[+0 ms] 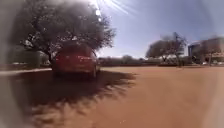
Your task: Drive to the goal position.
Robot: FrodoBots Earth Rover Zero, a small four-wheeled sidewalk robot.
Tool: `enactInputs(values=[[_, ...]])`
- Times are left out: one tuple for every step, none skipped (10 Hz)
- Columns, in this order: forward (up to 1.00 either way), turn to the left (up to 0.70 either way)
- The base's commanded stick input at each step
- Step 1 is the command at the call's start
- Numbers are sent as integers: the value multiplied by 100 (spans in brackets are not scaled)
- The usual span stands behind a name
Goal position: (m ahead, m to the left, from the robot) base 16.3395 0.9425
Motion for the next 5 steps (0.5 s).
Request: enactInputs(values=[[100,0],[100,0],[100,0],[100,0],[100,0]])
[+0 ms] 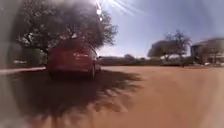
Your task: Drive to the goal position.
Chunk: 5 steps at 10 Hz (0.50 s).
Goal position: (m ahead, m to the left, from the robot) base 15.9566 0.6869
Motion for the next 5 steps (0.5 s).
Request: enactInputs(values=[[100,0],[100,0],[100,0],[100,0],[100,0]])
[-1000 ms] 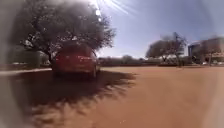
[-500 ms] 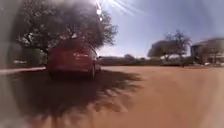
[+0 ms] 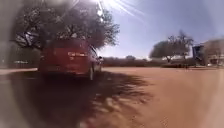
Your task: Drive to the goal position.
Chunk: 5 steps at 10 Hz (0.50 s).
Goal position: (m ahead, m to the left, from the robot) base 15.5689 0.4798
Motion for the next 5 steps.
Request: enactInputs(values=[[100,0],[100,0],[100,0],[100,0],[100,0]])
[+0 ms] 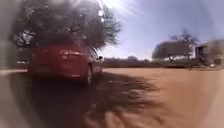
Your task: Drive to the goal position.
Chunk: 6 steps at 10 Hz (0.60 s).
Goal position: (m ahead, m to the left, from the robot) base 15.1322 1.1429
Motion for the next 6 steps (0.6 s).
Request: enactInputs(values=[[100,-17],[100,-35],[100,-29],[100,-15],[100,-1],[100,0]])
